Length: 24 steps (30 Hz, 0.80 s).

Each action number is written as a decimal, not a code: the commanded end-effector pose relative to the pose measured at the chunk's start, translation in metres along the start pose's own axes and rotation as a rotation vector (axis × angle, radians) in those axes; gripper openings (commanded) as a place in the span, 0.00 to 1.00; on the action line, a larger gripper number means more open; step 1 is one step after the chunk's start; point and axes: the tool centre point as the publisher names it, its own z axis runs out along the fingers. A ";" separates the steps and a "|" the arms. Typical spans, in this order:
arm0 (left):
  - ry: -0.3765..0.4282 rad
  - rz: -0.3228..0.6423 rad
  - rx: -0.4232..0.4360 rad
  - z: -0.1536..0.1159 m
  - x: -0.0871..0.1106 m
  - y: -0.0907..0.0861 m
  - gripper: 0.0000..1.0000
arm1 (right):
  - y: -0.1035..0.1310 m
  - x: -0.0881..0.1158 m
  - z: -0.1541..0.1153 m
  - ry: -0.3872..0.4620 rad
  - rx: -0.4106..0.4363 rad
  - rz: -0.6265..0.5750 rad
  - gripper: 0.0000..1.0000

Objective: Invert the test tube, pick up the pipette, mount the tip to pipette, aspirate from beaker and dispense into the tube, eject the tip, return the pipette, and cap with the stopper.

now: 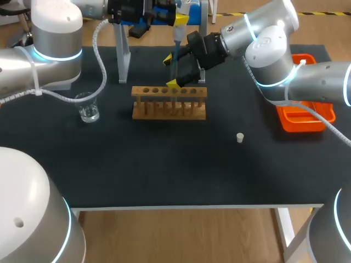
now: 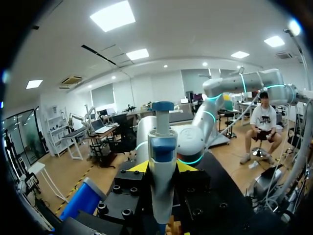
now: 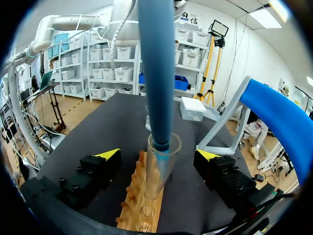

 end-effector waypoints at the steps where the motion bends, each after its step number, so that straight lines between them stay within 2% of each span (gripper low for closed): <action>1: 0.009 -0.002 0.004 0.000 -0.004 0.001 0.00 | 0.000 0.000 -0.001 0.000 0.001 -0.001 1.00; 24: -0.008 -0.034 0.010 -0.002 -0.011 0.005 0.00 | 0.000 0.000 -0.001 0.000 0.001 -0.001 1.00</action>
